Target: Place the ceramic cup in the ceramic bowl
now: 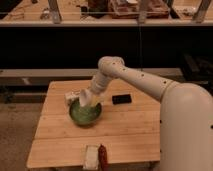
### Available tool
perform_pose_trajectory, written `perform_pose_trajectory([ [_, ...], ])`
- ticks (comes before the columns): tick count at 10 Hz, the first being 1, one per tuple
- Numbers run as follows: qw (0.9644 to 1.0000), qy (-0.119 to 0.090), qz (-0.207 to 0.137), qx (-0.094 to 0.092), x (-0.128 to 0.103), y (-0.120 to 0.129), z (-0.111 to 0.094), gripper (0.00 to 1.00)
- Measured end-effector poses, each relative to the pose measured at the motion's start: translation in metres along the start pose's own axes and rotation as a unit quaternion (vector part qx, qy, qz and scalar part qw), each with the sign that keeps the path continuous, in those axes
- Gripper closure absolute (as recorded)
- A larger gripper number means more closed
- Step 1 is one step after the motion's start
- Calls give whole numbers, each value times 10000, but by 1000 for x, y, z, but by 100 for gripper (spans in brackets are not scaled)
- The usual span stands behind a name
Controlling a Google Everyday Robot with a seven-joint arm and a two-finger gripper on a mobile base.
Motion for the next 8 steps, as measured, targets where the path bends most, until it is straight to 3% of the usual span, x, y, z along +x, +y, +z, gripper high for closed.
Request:
perform_pose_trajectory([
  [3,9998,189,-80,-74,-23,-8,25,82],
  [8,9985,514,-93,-175,-16,-7,34,80],
])
